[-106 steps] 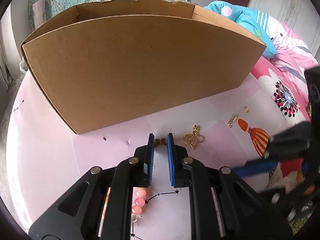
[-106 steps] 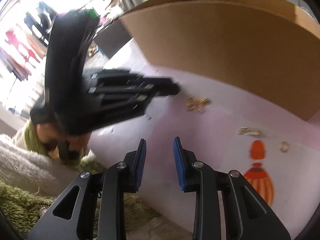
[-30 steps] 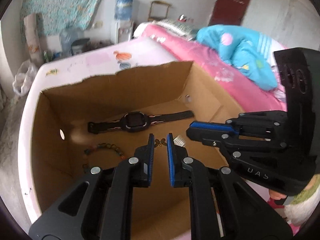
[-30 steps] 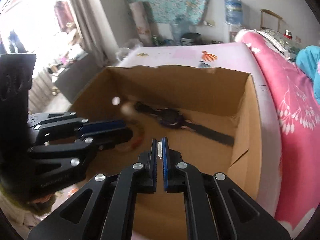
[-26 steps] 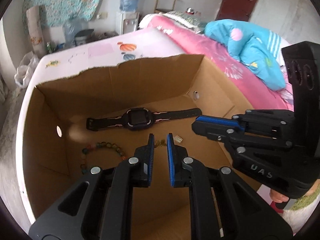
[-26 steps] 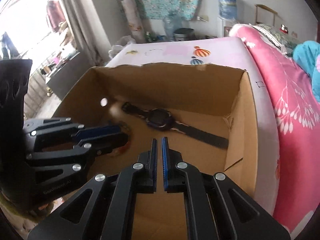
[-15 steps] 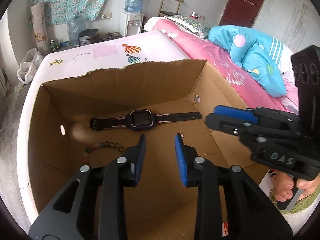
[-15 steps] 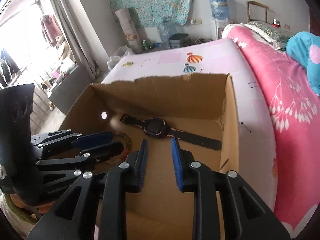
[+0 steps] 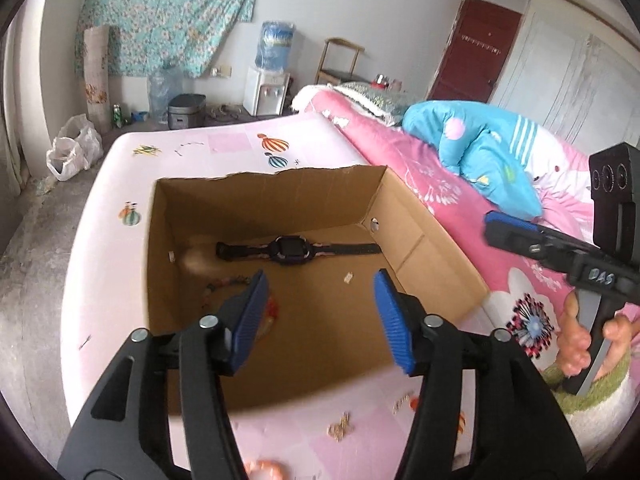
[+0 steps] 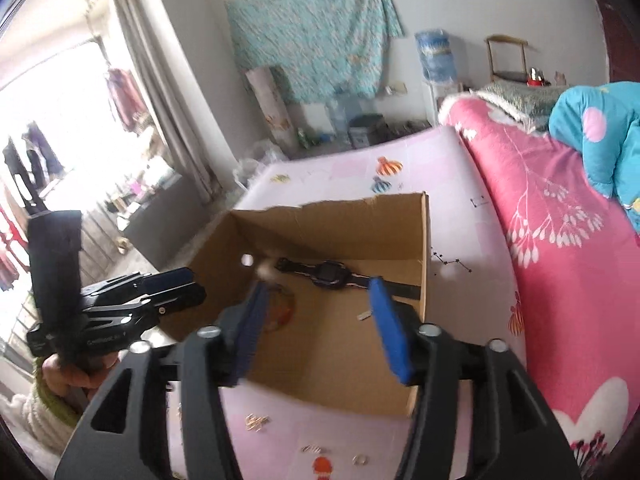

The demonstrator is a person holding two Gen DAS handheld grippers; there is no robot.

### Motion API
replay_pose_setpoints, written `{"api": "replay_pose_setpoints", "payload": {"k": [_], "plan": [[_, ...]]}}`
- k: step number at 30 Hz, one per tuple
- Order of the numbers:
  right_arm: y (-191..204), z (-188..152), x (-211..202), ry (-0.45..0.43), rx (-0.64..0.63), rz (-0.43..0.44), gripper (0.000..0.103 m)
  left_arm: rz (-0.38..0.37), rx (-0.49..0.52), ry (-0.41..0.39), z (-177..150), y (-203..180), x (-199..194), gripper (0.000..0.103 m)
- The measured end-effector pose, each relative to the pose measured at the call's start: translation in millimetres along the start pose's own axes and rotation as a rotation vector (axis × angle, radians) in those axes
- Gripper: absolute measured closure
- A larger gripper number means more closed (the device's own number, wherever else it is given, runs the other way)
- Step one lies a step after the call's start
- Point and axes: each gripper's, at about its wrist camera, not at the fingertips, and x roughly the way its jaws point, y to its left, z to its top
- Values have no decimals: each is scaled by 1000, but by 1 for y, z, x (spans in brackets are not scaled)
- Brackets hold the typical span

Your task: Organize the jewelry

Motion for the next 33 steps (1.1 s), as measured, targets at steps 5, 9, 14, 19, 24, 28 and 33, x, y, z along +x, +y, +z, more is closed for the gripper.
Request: {"api": "replay_pose_setpoints", "payload": {"k": [5, 9, 14, 19, 24, 28, 33], "plan": [[16, -41, -35, -7, -50, 4, 22, -7, 4, -22, -40, 8, -38, 31], [15, -82, -24, 106, 4, -33, 22, 33, -31, 32, -80, 16, -40, 29], [1, -124, 10, 237, 157, -3, 22, 65, -48, 96, -117, 14, -16, 29], [9, -143, 39, 308, 139, -38, 34, 99, 69, 108, -138, -8, 5, 32], [24, -151, 62, 347, 95, -51, 51, 93, 164, 141, -145, -24, 27, 49], [33, -154, 71, 364, 69, -50, 57, 87, 182, 154, -144, -24, 37, 63], [44, -152, 75, 362, 36, -48, 61, 59, 197, 182, -144, -22, 49, 75]]}}
